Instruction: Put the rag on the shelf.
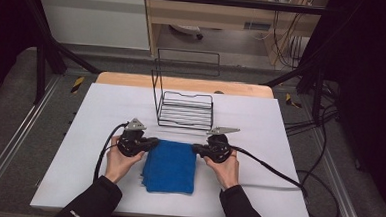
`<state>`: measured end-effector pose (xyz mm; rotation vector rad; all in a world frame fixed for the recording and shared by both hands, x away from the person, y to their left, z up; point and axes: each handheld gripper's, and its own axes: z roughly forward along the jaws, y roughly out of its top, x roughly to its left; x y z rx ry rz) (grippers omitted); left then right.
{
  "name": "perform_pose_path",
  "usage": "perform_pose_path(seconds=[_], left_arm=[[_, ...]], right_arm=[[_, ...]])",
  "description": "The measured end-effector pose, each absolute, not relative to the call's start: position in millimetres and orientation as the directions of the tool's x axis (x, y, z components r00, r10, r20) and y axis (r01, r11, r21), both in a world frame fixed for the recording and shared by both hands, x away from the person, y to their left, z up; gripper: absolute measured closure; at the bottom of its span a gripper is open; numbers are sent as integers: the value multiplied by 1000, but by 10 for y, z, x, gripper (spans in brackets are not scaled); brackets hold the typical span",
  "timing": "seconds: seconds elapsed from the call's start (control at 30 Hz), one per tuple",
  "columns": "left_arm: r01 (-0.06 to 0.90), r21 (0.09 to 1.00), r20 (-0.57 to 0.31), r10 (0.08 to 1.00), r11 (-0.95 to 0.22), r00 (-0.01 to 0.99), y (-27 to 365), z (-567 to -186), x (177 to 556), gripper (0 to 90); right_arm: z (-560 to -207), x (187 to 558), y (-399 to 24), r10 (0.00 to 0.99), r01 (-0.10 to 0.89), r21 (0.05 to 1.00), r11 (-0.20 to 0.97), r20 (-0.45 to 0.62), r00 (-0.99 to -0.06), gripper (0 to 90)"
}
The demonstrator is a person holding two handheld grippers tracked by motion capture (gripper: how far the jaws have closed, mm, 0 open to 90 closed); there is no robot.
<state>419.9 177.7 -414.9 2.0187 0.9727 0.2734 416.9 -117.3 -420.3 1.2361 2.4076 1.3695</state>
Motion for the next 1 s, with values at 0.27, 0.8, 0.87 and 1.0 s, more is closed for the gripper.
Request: perform_pose_path(seconds=[0.27,0.8,0.87,1.0], left_arm=[[494,812,-144,715,-309,684,1800,-4005,4116,846],[445,850,-115,725,-282,679,1810,-3838,3984,846],[435,856,-110,725,-278,680,1802,-3814,3967,846],[411,871,-102,719,-270,687,1790,-3756,3934,846]], right_arm=[[-4095,4126,-1205,688,561,793,238,270,-674,862],[-3854,4030,-1210,672,472,848,243,204,-712,863],[-3828,4021,-1221,673,465,854,236,201,-711,863],[-3765,4004,-1260,672,453,865,217,204,-711,864]])
